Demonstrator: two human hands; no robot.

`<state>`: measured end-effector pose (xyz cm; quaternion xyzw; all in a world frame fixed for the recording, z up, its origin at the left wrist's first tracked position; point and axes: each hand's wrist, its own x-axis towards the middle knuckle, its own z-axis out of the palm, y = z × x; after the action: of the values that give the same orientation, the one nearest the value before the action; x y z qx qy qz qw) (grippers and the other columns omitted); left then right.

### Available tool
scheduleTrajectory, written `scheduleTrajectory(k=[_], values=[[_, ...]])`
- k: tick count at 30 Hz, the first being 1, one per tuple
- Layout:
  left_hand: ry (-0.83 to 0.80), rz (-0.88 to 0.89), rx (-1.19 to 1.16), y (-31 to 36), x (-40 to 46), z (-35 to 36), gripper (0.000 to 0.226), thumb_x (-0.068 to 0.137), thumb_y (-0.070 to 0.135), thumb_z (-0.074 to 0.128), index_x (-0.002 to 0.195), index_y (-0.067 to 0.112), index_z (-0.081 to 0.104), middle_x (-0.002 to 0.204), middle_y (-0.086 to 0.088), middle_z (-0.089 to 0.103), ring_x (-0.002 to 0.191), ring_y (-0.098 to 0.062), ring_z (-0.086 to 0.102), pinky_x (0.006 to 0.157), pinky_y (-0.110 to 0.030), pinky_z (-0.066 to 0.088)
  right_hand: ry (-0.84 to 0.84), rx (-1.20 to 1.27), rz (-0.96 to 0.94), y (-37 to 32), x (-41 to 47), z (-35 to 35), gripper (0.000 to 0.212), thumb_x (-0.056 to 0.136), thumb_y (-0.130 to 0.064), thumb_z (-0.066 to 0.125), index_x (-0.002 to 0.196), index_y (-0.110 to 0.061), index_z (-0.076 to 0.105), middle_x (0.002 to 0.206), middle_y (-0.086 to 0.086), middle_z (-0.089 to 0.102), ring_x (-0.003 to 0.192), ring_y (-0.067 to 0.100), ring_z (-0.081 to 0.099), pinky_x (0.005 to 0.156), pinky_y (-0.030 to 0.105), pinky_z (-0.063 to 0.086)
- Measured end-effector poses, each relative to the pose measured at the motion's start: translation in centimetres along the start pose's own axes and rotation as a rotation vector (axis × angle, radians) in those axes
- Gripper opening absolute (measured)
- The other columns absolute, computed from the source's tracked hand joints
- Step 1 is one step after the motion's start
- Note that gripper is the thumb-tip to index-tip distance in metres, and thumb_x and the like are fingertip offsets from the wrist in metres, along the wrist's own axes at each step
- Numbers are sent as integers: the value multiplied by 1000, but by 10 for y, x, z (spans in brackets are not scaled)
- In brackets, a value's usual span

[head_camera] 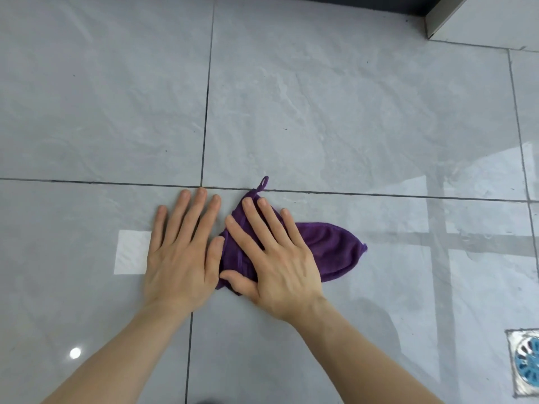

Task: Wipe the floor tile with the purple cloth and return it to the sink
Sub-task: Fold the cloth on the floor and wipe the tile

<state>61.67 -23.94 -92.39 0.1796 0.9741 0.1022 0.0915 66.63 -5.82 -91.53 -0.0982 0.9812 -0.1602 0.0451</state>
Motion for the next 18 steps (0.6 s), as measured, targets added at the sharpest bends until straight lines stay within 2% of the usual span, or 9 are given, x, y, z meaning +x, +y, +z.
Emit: scheduleTrajectory(k=[8,13,18], values=[[-6,-13,4,1,1,-2,63,100,40,28,160,21,25,170,0,20,159,-19,11,127,-54,13,91,-31,79,38,70,-9,62,104,-51,40,156,-19,32,167,9,23,155,22,16,124,47,20],[-18,-14,3,1,0,-2,64,100,41,29,160,22,23,170,1,18,159,-19,8,128,-53,12,124,-38,267,57,65,-14,60,105,-47,39,157,-18,29,167,8,22,156,21,14,126,44,16],[-19,-17,15,2,2,-1,65,99,43,30,161,23,22,170,1,18,159,-19,9,128,-53,11,188,-31,429,52,41,-10,60,106,-45,37,157,-14,28,167,11,22,156,24,16,125,46,20]])
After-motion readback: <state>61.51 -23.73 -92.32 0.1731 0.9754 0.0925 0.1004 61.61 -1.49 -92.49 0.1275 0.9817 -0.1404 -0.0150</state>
